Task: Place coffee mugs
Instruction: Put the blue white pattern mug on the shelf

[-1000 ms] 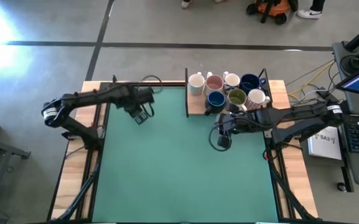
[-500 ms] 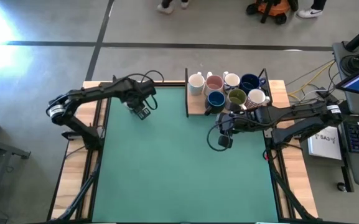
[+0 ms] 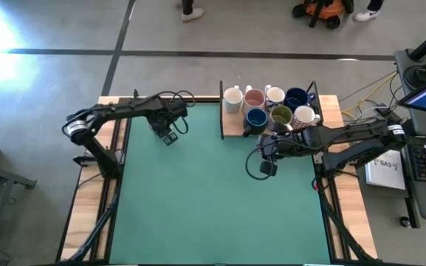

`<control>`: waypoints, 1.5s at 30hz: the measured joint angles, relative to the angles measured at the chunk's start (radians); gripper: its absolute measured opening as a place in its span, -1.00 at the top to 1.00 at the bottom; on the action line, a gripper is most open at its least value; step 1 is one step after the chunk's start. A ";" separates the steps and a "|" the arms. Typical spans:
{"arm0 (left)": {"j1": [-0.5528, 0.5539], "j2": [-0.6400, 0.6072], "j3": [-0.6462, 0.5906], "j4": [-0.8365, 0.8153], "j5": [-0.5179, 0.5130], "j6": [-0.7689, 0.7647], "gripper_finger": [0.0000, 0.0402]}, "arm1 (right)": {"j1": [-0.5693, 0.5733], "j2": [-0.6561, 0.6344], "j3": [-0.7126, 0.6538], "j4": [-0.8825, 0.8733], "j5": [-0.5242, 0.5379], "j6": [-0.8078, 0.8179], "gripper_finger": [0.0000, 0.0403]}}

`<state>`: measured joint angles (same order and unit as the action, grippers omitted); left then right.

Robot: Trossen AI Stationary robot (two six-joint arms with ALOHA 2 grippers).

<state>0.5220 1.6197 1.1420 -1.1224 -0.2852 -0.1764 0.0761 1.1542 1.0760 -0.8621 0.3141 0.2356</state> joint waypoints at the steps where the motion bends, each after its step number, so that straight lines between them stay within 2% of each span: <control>1: 0.000 -0.003 -0.013 0.004 -0.001 0.000 0.61 | 0.000 0.000 0.000 -0.007 0.000 0.001 0.55; 7: 0.000 -0.020 -0.058 0.040 0.038 -0.008 0.94 | 0.000 0.000 -0.001 -0.018 0.000 0.002 0.55; 13: -0.013 -0.019 -0.042 0.041 0.072 -0.009 0.93 | 0.000 0.000 -0.001 -0.020 0.000 0.002 0.55; 17: -0.050 -0.018 0.000 0.042 0.154 -0.016 0.96 | 0.000 0.000 -0.001 -0.025 0.000 0.000 0.55; 21: -0.142 -0.018 0.054 0.062 0.167 -0.031 0.93 | 0.000 0.000 -0.001 -0.031 0.000 0.000 0.55; 27: -0.354 -0.013 0.144 0.098 0.168 -0.045 0.94 | 0.000 0.000 -0.001 -0.057 0.000 0.000 0.55; 34: -0.570 0.066 0.260 0.172 0.165 0.008 0.94 | 0.000 0.000 -0.001 -0.056 0.000 -0.002 0.55; 39: -0.649 0.183 0.390 0.171 0.137 0.119 0.94 | 0.000 0.000 -0.001 -0.056 -0.001 -0.003 0.55; 45: -0.661 0.322 0.537 0.174 0.123 0.233 0.94 | 0.000 0.000 -0.001 -0.082 -0.020 0.000 0.55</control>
<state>-0.1390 1.9419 1.6794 -0.9482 -0.1623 0.0562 0.0761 1.1538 1.0752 -0.9440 0.2943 0.2352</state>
